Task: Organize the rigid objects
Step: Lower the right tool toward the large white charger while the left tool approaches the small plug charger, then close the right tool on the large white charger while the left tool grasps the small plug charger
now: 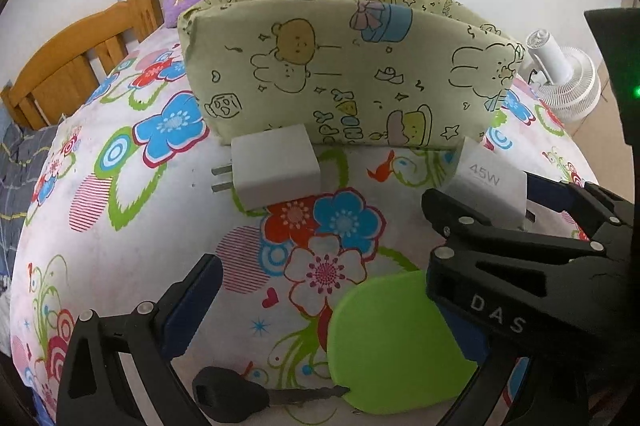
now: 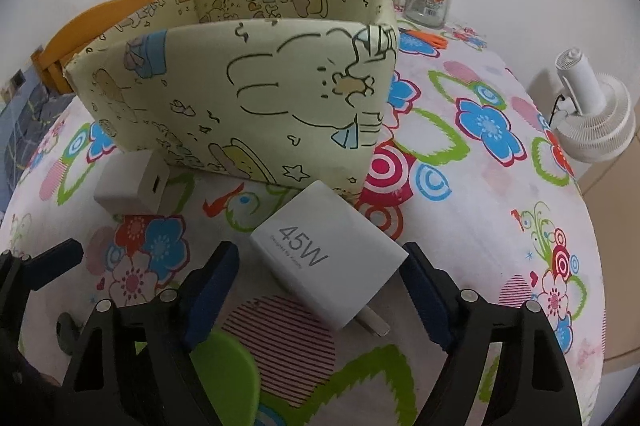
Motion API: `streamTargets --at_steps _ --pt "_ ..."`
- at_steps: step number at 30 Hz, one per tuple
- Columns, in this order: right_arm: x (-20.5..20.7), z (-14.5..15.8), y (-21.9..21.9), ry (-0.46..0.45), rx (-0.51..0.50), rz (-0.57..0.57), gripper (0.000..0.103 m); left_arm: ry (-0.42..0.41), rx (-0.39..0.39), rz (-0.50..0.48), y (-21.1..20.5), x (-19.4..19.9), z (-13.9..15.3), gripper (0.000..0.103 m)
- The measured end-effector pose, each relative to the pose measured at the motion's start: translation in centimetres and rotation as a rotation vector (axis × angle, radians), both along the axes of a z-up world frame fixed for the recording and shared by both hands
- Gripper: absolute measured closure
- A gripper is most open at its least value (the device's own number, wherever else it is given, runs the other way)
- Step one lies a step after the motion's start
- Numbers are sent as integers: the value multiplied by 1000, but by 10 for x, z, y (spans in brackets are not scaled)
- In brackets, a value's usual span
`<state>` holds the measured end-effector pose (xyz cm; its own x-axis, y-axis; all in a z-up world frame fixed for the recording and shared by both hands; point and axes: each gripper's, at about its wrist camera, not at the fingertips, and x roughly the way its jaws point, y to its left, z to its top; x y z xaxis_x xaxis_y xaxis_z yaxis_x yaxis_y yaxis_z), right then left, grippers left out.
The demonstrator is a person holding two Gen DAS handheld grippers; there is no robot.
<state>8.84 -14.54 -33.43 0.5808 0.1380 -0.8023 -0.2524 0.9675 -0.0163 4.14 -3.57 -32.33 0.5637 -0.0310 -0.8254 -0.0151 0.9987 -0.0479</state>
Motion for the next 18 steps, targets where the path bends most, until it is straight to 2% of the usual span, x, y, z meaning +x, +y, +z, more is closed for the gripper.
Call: streamTargets --at_steps 4,9,18 --pt "2 0 -1 -10 -3 -17 27 -9 7 8 -1 1 0 0" --pt "2 0 -2 -15 -6 -12 29 -11 0 12 0 2 -1 0" --pt "-1 7 -21 -10 4 -86 29 -2 5 6 -1 9 2 0"
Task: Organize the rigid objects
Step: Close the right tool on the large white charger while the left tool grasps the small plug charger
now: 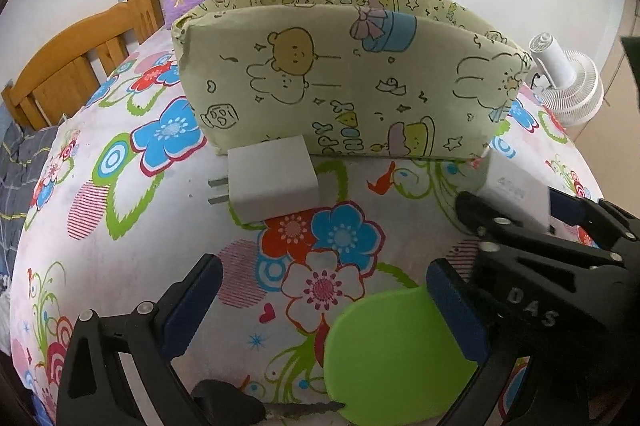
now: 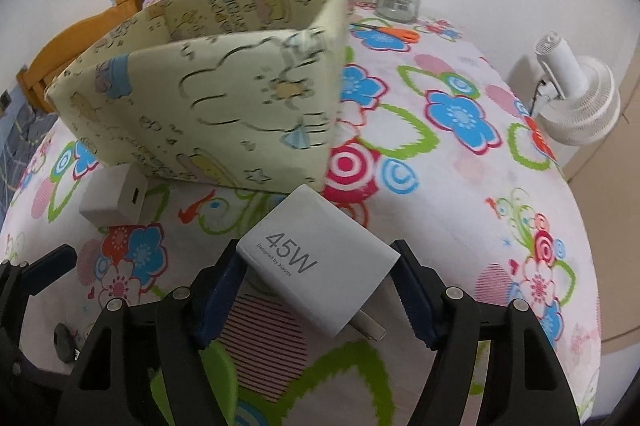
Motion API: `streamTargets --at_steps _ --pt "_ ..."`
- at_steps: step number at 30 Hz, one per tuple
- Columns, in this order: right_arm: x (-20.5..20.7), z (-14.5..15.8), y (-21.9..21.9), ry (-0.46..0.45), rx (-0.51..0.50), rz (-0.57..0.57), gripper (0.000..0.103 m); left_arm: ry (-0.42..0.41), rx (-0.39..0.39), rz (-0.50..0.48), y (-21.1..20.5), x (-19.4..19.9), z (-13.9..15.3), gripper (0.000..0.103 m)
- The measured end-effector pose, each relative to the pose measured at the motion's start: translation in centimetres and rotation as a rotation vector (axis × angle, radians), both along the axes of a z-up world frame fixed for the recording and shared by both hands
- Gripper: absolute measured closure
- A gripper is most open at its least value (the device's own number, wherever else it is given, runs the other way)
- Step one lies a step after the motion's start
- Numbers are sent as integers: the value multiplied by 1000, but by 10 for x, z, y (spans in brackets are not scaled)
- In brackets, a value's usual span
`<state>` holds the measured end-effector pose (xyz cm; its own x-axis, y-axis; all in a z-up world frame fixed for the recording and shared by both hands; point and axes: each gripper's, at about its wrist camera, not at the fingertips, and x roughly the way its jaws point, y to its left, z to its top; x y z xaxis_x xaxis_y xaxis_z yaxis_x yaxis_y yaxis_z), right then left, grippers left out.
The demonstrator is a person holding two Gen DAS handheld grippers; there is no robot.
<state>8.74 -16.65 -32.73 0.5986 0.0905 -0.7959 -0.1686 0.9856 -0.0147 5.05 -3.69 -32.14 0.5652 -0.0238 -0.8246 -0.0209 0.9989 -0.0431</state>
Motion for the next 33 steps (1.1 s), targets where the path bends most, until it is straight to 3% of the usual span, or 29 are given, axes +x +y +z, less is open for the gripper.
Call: streamTargets --at_steps 20,26,31,33 --pt "3 6 -14 8 23 -201 29 -21 42 -91 15 34 1 3" --pt "6 6 -7 13 23 -222 29 -10 32 -57 31 48 0 12" --pt "4 5 -1 24 34 -233 29 12 26 -92 35 55 -3 37" --pt "3 5 1 26 35 -231 29 13 30 -114 34 54 -2 38"
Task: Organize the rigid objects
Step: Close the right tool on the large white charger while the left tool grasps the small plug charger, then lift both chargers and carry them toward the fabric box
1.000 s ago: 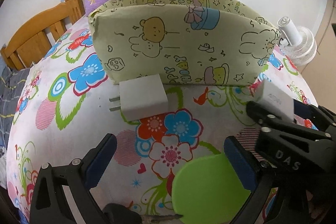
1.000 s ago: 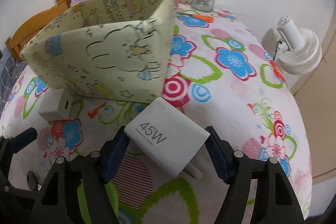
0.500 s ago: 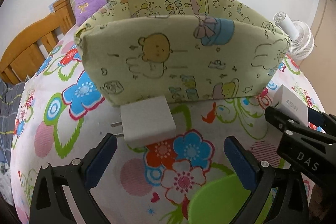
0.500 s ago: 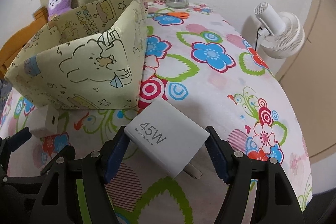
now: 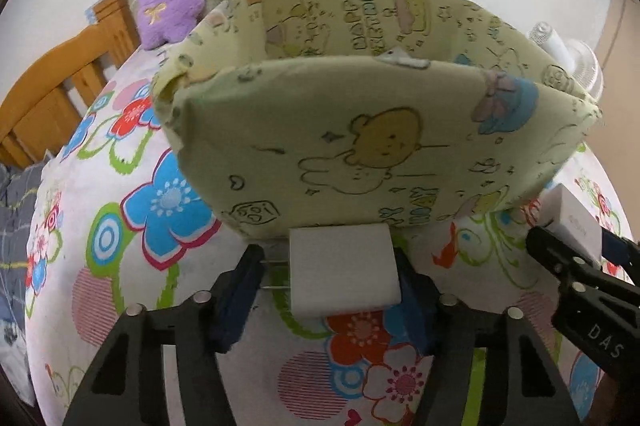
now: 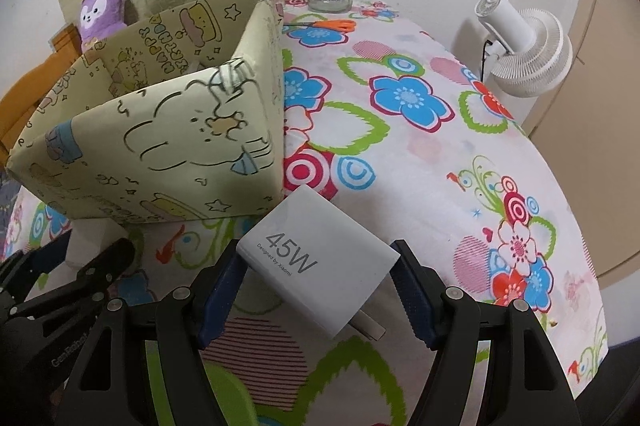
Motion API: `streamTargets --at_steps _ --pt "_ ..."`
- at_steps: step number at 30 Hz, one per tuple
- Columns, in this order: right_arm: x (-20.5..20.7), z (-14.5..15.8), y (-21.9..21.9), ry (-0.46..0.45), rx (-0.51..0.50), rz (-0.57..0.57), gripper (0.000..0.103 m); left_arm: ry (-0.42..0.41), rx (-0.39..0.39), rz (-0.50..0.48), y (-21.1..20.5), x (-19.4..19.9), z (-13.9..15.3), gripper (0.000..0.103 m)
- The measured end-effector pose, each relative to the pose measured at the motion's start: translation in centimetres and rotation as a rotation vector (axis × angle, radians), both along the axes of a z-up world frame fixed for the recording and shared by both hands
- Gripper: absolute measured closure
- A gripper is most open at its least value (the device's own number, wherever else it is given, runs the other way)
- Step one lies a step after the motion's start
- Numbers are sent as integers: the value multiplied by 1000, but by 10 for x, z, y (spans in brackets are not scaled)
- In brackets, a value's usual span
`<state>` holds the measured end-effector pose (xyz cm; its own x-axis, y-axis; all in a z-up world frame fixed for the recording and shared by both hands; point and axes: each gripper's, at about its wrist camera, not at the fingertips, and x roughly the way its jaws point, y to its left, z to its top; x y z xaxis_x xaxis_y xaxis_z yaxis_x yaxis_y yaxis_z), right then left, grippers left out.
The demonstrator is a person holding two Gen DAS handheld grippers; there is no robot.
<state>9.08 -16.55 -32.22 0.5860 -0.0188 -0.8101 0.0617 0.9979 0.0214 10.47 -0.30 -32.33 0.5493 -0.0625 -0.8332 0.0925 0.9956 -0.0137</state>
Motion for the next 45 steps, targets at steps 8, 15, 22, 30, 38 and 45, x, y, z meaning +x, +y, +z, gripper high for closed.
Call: streamTargets --at_steps 8,15,22,30,38,45 --pt "-5 6 8 2 -6 17 29 15 -11 -4 -2 -12 9 39" --pt "-12 18 13 -2 4 37 29 2 -12 8 -3 -25 28 39" --pt "-20 40 14 -32 24 61 29 -29 -7 36 0 -32 51 39" --pt "-24 67 14 -50 41 85 29 -28 -22 75 2 -41 78 39" --pt "-28 98 17 -80 21 119 29 -67 -25 124 6 -49 107 39" --pt "-36 119 11 -108 -18 108 29 -89 -32 133 -2 -53 130 39"
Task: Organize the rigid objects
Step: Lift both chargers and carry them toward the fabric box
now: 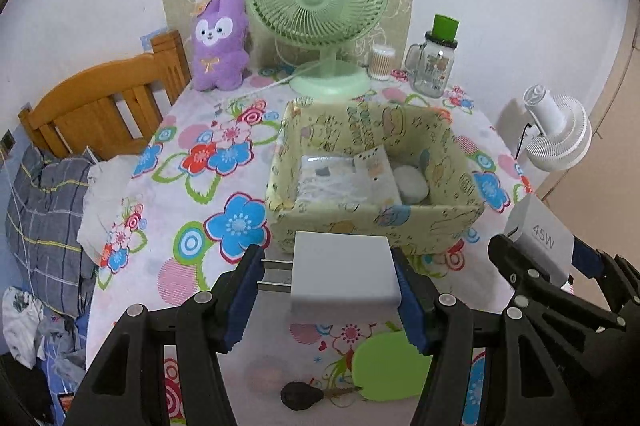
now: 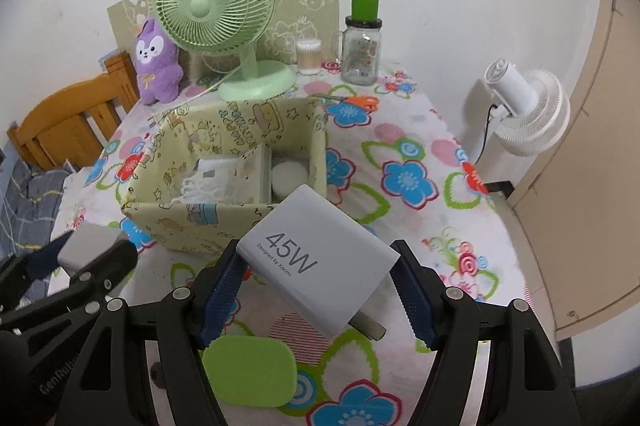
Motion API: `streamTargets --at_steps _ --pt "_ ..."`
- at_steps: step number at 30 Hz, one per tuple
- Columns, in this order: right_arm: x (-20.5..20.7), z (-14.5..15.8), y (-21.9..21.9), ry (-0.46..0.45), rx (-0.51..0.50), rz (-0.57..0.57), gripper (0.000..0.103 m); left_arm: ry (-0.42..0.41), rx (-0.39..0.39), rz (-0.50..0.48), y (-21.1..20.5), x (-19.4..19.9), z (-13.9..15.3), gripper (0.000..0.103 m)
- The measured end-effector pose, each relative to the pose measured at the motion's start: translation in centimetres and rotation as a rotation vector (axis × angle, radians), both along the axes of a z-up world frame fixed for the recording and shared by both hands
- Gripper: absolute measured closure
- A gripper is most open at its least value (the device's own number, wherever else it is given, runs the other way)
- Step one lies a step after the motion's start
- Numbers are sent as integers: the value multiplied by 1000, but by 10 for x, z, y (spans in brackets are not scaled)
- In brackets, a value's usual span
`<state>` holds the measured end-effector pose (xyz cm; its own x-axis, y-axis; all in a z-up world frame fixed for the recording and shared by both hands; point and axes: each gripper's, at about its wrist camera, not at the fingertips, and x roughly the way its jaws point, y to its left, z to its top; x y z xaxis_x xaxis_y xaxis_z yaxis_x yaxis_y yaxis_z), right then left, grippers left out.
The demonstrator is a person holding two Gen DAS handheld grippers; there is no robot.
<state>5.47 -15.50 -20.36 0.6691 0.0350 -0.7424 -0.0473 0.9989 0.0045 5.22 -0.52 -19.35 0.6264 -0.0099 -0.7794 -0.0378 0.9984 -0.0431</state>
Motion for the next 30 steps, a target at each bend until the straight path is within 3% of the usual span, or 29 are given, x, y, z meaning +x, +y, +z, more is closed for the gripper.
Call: streamTargets --at_steps 13,30 --pt "-3 45 -16 -65 12 -14 29 -79 -13 19 -11 2 46 39" --pt "9 77 -16 -130 23 1 28 -104 -1 35 -13 12 72 39"
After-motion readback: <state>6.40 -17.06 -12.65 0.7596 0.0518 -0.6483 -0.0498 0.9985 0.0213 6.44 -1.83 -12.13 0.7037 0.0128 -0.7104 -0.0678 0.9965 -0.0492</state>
